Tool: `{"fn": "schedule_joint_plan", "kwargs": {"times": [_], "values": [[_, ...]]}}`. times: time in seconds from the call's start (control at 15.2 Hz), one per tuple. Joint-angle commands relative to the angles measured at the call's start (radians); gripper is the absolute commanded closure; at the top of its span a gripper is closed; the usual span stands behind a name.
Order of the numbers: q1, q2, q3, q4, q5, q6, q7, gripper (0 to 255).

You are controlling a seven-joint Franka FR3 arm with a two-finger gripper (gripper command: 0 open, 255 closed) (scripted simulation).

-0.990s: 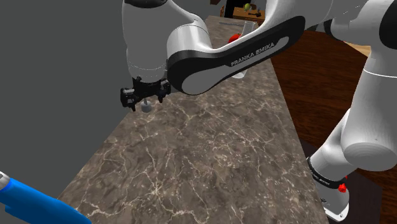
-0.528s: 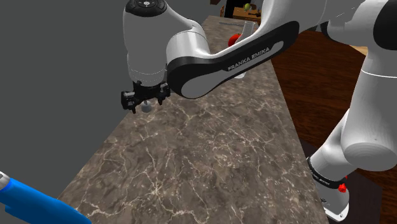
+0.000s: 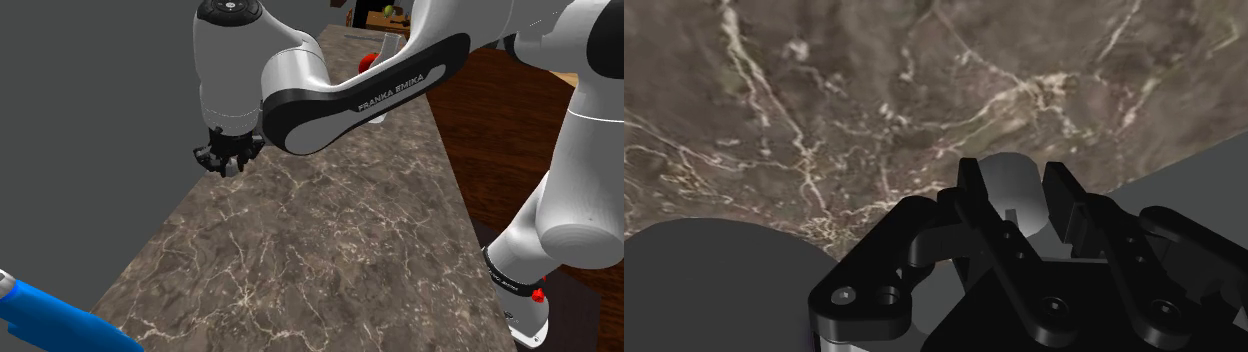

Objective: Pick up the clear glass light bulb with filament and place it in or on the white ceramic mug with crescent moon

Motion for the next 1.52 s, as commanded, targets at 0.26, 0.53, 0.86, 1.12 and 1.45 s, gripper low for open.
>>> {"fn": "schedule_joint_plan", "kwargs": {"times": [0.26,0.53,0.86,1.12,1.45], "values": [[-0.001,-0.005,0.002,0.007,0.006,-0.01,-0.006,255],[-0.004,-0.021,0.011,0.038,0.029,-0.05,-0.031,255],[-0.006,-0.038,0.02,0.083,0.053,-0.103,-0.059,255],[-0.005,-0.047,0.026,0.125,0.069,-0.148,-0.08,255],[0.0,-0.053,0.031,0.183,0.083,-0.208,-0.103,255]]}}
